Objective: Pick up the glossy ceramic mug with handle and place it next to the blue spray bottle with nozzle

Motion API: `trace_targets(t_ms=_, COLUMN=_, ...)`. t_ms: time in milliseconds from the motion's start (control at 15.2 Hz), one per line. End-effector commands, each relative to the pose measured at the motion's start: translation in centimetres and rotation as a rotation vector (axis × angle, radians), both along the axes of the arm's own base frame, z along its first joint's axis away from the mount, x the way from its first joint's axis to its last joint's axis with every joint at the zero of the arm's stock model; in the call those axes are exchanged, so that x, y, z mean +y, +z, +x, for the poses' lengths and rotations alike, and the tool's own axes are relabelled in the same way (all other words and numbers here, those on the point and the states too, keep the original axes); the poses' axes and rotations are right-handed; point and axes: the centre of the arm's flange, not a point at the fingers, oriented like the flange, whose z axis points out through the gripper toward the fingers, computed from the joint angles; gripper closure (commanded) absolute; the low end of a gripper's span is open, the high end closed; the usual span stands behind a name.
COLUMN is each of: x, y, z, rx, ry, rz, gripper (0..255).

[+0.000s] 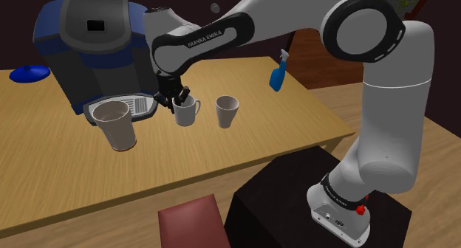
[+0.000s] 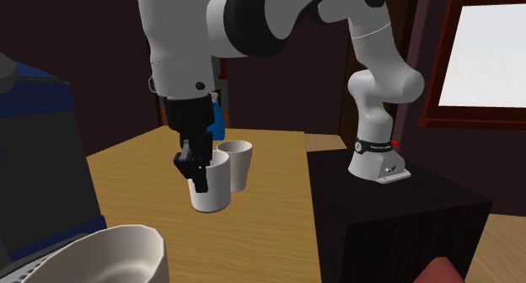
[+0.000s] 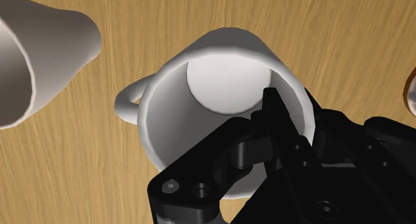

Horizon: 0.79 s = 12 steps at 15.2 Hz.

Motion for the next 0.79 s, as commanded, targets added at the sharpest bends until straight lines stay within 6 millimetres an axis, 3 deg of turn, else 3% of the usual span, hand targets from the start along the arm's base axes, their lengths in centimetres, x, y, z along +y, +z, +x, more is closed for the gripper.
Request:
trace_targets(t_ms=0, x=0.0, y=1.1, z=0.0, rx=0.0, ry=0.0, rz=0.0, gripper=255)
trace_targets(t_ms=726, x=0.0, y=6.9, z=0.0, rx=0.0, ry=0.0, rz=0.0, gripper=255)
